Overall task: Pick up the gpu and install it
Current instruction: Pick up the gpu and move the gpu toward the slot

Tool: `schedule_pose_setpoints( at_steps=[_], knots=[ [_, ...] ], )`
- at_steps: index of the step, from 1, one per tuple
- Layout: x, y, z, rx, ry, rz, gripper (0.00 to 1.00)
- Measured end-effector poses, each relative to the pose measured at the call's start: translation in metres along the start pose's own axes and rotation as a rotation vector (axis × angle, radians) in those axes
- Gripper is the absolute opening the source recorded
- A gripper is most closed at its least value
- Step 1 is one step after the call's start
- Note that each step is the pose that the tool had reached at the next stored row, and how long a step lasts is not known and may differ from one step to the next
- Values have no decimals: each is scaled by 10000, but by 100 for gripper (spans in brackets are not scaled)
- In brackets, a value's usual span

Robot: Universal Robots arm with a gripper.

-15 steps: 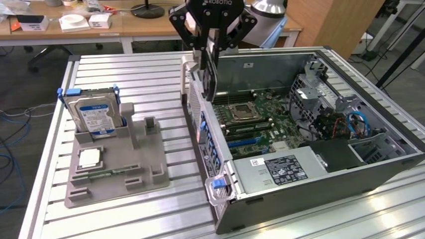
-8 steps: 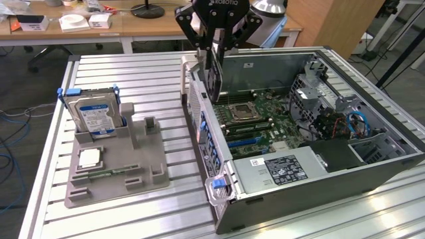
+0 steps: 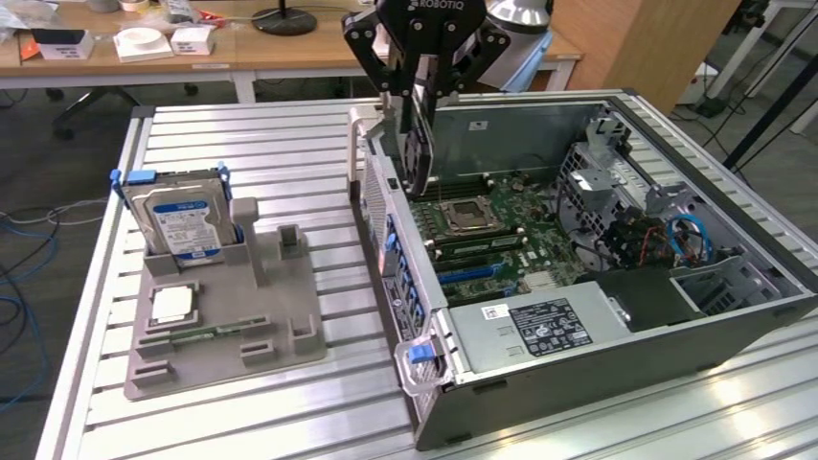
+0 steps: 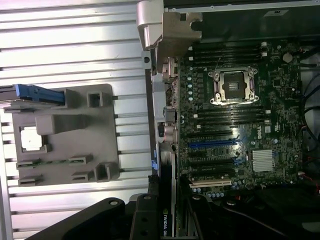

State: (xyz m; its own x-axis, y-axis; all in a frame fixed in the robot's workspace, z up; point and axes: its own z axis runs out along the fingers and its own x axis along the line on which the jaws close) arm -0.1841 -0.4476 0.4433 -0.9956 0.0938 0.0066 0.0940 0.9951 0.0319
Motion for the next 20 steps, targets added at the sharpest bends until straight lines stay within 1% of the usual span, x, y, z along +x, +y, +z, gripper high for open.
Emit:
schedule_pose_setpoints(
  at_steps=[10, 15, 20],
  knots=[
    [-1, 0, 0, 0, 0, -1, 26],
    [-60, 6, 1, 0, 0, -1, 26],
    [-94, 9, 3, -1, 0, -1, 26]
  ],
)
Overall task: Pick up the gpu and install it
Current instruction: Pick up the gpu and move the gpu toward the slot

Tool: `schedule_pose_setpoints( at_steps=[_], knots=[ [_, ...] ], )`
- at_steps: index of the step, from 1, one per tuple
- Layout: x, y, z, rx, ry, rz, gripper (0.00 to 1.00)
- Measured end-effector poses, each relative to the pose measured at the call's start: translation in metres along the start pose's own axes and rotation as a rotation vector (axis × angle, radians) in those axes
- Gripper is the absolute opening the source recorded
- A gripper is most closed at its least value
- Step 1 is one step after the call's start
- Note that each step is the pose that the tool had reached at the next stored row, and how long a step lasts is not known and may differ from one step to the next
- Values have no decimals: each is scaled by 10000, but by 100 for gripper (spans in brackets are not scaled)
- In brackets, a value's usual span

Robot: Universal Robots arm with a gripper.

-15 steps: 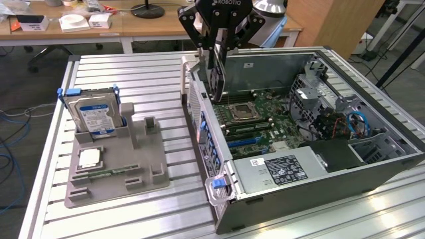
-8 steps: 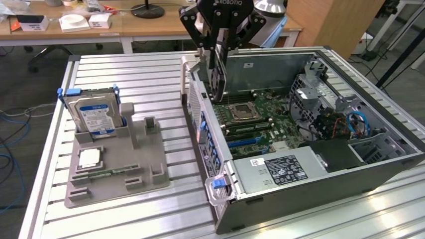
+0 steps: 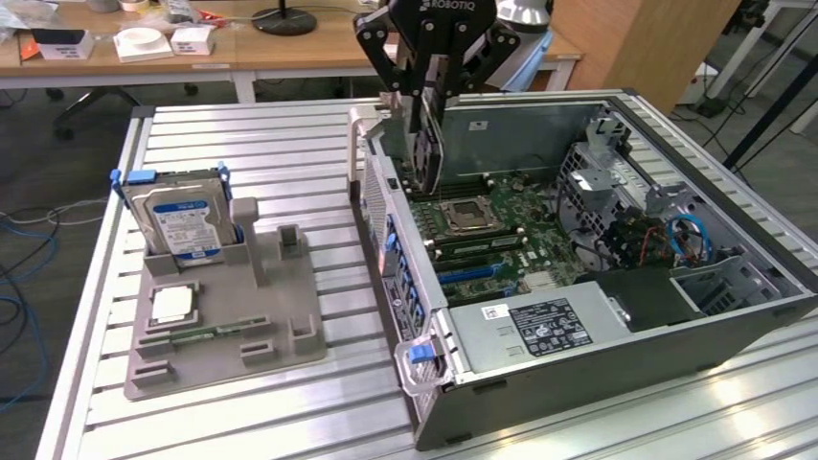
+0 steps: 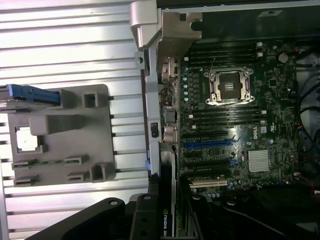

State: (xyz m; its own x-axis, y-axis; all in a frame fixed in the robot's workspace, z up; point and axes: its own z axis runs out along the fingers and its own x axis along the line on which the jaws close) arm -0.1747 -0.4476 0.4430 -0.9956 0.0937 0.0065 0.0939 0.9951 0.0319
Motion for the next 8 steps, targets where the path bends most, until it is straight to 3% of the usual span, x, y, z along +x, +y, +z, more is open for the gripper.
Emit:
schedule_pose_setpoints(
  at_steps=[8],
  knots=[
    [-37, 4, 4, 0, 1, 0, 26]
  ],
)
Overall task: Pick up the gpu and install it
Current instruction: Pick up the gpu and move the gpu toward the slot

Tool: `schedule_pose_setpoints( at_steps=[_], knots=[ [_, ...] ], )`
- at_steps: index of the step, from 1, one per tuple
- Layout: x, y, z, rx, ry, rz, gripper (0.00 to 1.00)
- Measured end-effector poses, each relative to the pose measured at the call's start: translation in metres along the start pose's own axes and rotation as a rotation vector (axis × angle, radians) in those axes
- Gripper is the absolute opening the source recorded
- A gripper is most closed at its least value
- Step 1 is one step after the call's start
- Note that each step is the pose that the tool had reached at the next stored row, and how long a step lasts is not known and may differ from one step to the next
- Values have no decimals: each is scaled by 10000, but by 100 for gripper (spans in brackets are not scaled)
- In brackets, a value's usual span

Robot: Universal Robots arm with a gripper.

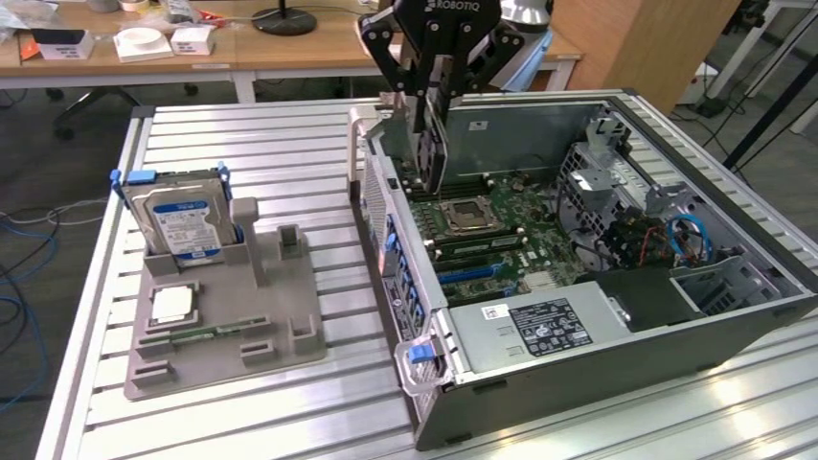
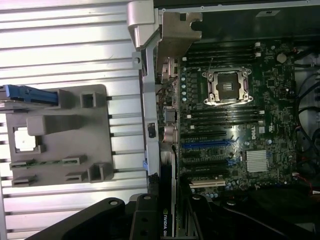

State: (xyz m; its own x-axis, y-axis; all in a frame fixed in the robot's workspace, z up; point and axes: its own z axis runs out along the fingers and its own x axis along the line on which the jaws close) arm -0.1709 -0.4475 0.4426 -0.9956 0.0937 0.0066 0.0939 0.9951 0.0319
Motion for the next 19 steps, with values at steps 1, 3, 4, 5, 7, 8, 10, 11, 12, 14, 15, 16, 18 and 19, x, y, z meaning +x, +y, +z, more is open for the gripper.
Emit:
schedule_pose_setpoints(
  at_steps=[1, 3, 4, 5, 7, 8, 10, 11, 12, 14, 15, 16, 18, 19],
  knots=[
    [-4, 0, 1, 0, 0, 0, 26],
    [-11, 1, 2, -1, -1, 0, 26],
    [-14, 1, 2, 0, 0, 0, 26],
    [-17, 2, 3, 0, 0, 1, 26],
    [-22, 2, 4, 0, 0, 0, 26],
    [-24, 2, 5, 0, -1, 1, 26],
    [-28, 2, 6, 0, 0, 1, 26],
    [-30, 3, 6, 0, 0, 0, 26],
    [-32, 3, 7, 0, 0, 0, 26],
    [-41, 4, 12, 0, 0, 1, 26],
    [-43, 4, 13, 0, 0, 1, 26],
    [-44, 4, 13, 0, 0, 0, 26],
    [-48, 4, 14, 0, 0, -1, 26],
    [-49, 4, 15, 0, 0, 0, 26]
  ],
)
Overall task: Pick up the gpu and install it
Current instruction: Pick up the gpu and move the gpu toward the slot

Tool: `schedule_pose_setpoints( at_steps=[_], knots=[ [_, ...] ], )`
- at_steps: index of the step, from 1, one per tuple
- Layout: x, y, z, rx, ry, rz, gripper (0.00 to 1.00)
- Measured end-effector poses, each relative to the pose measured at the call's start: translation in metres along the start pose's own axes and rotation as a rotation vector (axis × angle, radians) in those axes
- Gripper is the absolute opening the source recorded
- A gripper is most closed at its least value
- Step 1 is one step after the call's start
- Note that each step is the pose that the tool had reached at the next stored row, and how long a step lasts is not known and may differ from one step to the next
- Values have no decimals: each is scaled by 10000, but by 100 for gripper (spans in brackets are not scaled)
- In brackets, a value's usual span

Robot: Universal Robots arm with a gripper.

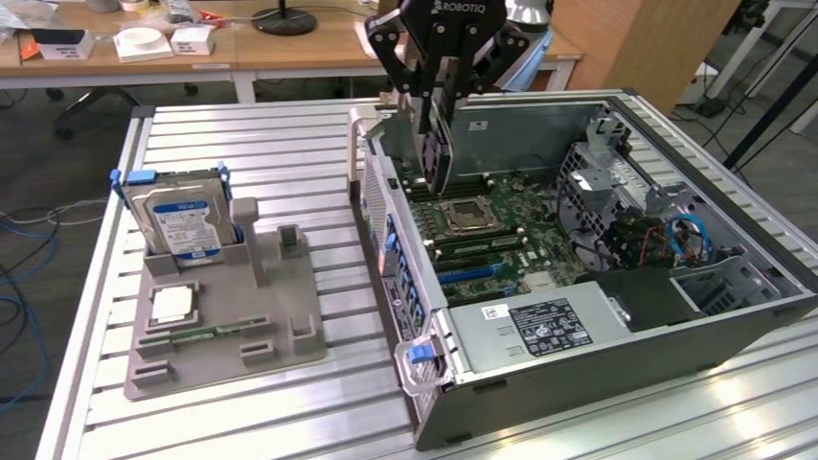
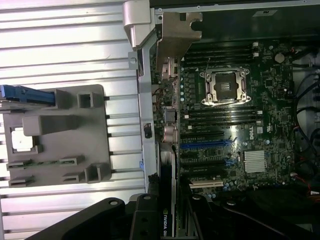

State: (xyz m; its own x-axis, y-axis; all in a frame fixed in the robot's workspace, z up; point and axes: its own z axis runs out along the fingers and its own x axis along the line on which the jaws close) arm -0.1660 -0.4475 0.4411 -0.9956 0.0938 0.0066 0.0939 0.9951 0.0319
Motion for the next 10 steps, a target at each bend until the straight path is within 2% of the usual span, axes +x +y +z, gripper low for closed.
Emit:
schedule_pose_setpoints(
  at_steps=[10],
  knots=[
    [-37, 4, 4, 0, 0, 0, 26]
  ],
)
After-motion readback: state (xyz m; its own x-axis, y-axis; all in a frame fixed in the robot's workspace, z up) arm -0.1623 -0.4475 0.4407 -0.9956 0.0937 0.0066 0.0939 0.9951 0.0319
